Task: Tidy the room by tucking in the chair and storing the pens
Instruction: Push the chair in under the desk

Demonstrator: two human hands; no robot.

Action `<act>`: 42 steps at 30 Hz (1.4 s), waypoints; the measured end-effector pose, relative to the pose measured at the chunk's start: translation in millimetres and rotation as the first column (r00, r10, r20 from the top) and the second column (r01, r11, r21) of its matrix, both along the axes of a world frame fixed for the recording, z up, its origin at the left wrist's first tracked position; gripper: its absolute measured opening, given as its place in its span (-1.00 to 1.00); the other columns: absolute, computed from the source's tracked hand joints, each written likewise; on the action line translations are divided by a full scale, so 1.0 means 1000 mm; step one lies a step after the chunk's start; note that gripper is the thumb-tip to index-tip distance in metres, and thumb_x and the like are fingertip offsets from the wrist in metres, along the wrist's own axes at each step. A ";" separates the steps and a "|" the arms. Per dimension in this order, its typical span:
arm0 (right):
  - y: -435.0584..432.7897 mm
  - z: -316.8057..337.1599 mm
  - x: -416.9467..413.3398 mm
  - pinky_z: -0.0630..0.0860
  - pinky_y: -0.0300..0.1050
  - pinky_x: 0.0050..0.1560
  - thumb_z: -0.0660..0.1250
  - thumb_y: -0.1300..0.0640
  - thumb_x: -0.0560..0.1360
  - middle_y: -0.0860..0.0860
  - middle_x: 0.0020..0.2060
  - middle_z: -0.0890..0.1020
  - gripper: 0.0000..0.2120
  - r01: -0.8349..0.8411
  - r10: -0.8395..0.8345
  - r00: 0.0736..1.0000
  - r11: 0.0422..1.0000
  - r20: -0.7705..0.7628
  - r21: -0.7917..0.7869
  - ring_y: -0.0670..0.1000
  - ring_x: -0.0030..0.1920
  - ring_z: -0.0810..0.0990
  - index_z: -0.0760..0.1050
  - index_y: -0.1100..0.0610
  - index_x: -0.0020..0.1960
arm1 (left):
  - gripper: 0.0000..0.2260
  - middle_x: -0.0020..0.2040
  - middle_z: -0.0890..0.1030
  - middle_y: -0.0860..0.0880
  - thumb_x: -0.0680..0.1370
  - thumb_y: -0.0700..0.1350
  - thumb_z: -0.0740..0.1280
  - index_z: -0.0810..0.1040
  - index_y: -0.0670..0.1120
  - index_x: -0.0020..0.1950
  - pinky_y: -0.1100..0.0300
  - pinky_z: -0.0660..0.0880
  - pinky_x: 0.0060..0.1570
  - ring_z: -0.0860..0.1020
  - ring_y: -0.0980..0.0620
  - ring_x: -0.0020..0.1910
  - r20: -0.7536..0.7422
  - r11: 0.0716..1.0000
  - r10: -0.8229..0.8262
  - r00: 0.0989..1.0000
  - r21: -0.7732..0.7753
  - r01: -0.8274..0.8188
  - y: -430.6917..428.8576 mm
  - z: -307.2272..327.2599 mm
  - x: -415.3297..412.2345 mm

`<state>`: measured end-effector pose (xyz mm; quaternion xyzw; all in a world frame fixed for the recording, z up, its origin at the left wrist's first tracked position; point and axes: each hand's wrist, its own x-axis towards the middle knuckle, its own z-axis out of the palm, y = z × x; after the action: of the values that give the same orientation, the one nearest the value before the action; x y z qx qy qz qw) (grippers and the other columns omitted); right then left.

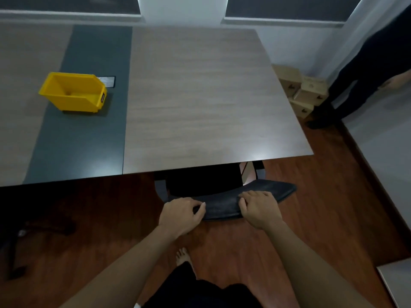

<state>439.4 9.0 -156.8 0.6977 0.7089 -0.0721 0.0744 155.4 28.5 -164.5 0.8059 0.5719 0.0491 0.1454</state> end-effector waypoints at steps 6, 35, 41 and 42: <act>0.031 -0.013 0.008 0.47 0.00 0.14 0.11 -0.09 0.59 -0.09 0.00 0.76 -0.61 -0.005 0.009 1.000 0.993 -0.027 0.122 -0.02 -0.03 0.70 0.71 -0.06 0.09 | -0.60 0.09 0.76 0.23 0.65 0.30 0.15 0.76 0.23 0.13 0.19 0.58 -0.26 0.72 0.14 -0.01 0.021 0.997 0.064 0.998 0.033 -0.065 0.030 -0.006 0.008; 0.082 -0.008 -0.009 0.42 0.08 0.02 0.12 -0.13 0.55 0.05 -0.20 0.71 -0.54 0.081 -0.072 0.986 0.995 -0.148 0.059 0.18 -0.15 0.63 0.71 0.09 -0.14 | -0.60 0.01 0.70 0.15 0.57 0.19 0.08 0.70 0.13 0.06 0.09 0.61 -0.14 0.68 0.01 -0.05 -0.125 0.986 0.159 0.979 -0.036 -0.164 0.095 -0.001 0.004; 0.090 0.009 -0.007 0.44 0.13 0.14 0.05 -0.22 0.56 0.06 -0.03 0.72 -0.48 0.032 -0.045 0.983 0.997 -0.176 -0.075 0.17 0.03 0.63 0.67 0.07 0.05 | -0.59 0.28 0.64 0.10 0.65 0.20 0.13 0.65 0.10 0.31 0.08 0.57 0.12 0.61 0.04 0.24 -0.076 0.966 0.155 0.985 -0.198 -0.167 0.093 0.017 0.002; 0.095 0.013 -0.006 0.45 0.14 0.18 0.03 -0.28 0.57 0.07 0.03 0.71 -0.43 0.019 -0.042 0.978 0.993 -0.203 -0.116 0.17 0.09 0.63 0.65 0.07 0.15 | -0.59 0.31 0.63 0.10 0.66 0.22 0.15 0.62 0.09 0.35 0.08 0.57 0.17 0.59 0.05 0.26 -0.040 0.963 0.186 0.982 -0.192 -0.190 0.090 0.022 -0.003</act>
<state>433.0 104.1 -143.8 0.6920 0.6967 -0.1850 0.0395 152.8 118.1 -142.7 0.7302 0.6495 -0.0021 0.2121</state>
